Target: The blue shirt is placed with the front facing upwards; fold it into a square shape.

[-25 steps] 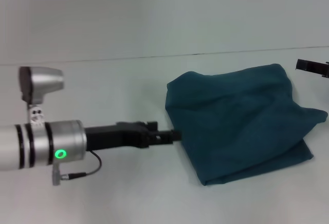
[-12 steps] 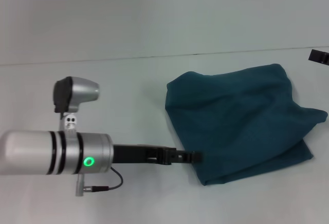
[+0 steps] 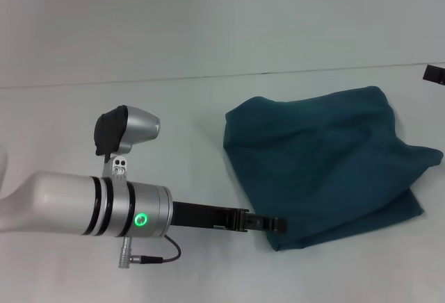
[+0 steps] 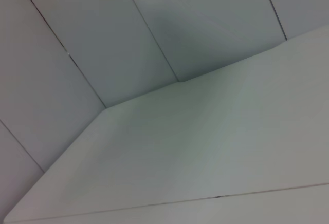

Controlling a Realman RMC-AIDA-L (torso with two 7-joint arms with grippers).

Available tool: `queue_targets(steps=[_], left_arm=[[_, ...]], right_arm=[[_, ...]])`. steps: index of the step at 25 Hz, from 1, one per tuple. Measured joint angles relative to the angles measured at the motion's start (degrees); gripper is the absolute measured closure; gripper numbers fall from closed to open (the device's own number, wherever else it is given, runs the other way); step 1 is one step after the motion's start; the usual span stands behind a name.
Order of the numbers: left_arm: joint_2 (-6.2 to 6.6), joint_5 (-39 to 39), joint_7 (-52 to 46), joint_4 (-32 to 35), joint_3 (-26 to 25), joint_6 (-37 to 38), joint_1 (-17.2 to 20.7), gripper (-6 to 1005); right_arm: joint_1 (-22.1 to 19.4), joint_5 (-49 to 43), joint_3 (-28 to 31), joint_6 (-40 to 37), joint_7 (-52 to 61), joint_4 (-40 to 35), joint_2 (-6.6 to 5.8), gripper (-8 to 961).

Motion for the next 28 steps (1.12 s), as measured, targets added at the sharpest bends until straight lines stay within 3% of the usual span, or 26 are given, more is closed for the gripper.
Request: queue_targets(steps=[28], left_arm=[[-0.44,-0.7,-0.6,-6.5,1.6,-3.9,-4.3,83]], right_arm=[[-0.3,0.0,0.0,-0.1,-0.4,0.1,-0.08,30]])
